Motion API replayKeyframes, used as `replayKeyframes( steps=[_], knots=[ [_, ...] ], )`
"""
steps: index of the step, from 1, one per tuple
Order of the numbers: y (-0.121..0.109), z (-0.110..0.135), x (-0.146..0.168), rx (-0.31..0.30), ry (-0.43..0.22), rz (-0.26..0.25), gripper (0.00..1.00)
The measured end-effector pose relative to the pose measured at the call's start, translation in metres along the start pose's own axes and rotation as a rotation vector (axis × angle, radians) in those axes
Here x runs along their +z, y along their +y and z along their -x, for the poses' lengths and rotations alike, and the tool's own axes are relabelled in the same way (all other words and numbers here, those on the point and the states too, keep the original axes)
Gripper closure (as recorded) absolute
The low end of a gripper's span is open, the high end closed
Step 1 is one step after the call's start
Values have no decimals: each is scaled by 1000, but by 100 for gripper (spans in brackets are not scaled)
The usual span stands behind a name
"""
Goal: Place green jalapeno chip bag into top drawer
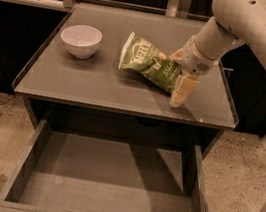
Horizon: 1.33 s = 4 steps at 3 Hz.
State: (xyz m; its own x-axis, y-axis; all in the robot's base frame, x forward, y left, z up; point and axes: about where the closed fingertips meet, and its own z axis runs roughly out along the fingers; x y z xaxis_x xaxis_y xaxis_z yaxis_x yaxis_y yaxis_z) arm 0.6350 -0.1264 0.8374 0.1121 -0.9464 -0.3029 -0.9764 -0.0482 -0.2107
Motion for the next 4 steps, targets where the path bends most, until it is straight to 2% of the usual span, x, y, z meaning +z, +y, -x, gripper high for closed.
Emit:
replayKeyframes(
  steps=[3, 4],
  knots=[
    [0, 0, 0, 0, 0, 0, 89],
    [0, 0, 0, 0, 0, 0, 100]
  ],
)
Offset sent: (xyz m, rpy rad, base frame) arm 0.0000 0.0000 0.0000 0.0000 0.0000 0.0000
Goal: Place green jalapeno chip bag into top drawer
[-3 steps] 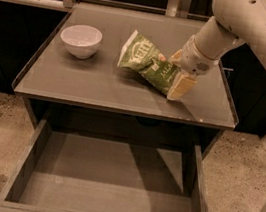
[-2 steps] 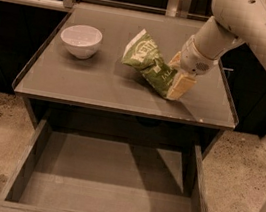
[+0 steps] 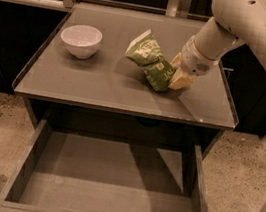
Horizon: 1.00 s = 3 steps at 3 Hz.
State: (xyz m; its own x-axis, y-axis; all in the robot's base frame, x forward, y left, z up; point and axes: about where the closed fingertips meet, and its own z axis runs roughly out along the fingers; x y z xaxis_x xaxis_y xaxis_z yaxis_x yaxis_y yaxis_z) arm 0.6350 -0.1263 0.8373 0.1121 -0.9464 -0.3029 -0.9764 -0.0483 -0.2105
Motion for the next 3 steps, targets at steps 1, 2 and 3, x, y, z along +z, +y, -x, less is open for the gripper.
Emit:
replayKeyframes(
  steps=[1, 2, 3],
  knots=[
    [0, 0, 0, 0, 0, 0, 100],
    [14, 1, -4, -30, -47, 31, 100],
    [48, 1, -26, -27, -106, 8, 100]
  ],
)
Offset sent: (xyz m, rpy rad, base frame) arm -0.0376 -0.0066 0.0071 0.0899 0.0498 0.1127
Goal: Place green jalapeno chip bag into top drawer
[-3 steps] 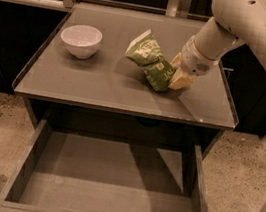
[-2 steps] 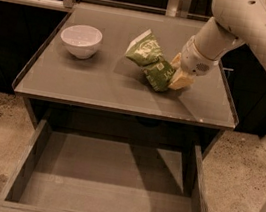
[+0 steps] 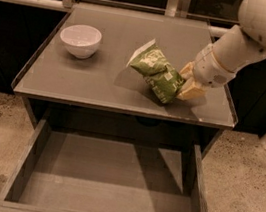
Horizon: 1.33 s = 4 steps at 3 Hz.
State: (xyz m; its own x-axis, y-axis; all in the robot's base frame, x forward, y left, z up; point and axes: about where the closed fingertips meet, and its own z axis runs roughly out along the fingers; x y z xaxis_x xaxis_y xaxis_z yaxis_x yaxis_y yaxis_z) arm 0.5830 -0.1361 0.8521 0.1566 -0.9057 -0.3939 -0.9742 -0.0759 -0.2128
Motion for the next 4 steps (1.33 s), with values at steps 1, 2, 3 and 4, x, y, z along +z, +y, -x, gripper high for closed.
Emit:
replayKeyframes(
  steps=[1, 2, 3, 4],
  knots=[
    [52, 6, -27, 31, -56, -83, 100],
    [104, 6, -39, 96, -110, -173, 100],
    [150, -7, -35, 189, -142, -214, 100],
    [161, -13, -34, 219, -144, -213, 100]
  ],
)
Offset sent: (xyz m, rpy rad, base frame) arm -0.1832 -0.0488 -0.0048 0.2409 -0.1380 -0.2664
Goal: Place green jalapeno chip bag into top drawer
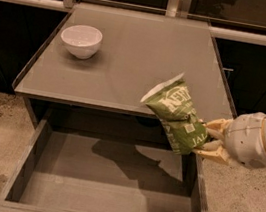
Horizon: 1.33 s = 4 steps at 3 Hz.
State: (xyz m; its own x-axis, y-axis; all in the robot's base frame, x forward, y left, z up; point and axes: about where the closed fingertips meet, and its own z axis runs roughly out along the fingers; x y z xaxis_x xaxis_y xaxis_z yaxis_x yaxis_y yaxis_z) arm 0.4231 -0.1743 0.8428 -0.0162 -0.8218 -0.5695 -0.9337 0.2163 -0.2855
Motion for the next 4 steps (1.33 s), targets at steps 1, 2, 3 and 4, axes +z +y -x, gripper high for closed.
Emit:
replayKeyframes(
  steps=[1, 2, 3, 4],
  knots=[
    [1, -7, 1, 20, 25, -17, 100],
    [14, -44, 10, 121, 92, -70, 100],
    [26, -81, 38, 216, 125, -68, 100],
    [39, -108, 81, 298, 109, 6, 100]
  ],
)
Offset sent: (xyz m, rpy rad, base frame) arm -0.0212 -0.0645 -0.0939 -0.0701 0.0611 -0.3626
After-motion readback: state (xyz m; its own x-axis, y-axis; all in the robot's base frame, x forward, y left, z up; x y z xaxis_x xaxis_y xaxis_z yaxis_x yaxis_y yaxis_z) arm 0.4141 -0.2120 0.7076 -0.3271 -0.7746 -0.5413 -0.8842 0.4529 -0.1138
